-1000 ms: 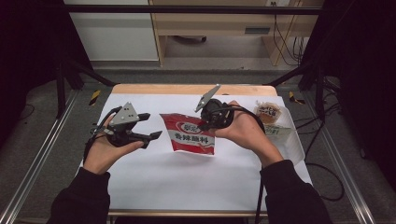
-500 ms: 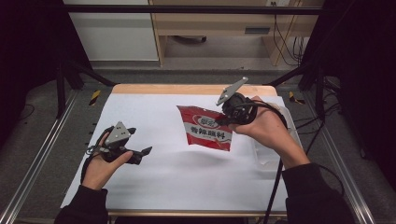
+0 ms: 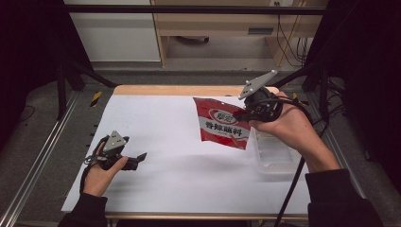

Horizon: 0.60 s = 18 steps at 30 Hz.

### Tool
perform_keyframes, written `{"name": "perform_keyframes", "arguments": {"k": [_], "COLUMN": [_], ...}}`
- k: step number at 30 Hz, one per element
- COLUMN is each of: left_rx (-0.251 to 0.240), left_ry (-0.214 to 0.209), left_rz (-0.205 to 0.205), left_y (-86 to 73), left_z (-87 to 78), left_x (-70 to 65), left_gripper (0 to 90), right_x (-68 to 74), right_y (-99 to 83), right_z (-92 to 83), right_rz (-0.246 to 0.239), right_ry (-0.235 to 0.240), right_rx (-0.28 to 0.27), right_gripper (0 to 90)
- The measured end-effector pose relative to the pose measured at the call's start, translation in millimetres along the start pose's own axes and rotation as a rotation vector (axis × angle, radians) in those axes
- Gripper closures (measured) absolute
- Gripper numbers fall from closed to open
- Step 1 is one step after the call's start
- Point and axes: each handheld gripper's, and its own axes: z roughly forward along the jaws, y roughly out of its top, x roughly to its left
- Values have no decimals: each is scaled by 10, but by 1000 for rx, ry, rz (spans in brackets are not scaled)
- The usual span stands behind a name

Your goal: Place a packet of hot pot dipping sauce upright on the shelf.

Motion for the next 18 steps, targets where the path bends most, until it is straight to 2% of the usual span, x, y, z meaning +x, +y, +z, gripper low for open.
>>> {"name": "perform_keyframes", "arguments": {"k": [11,18], "left_rx": [0,7], "left_ry": [17,11], "left_rz": [-17,-7], "left_y": [-88,-97], "left_z": [-15,1], "left_x": [30,16], "left_gripper": [72,73], "right_x": [-44,-107], "right_y": [-101,-227], "right_z": [-201,-310], "right_rz": [14,28], "right_ry": [-22,-37], "right_rx": [-6,-1], "right_gripper": [896,896]}}
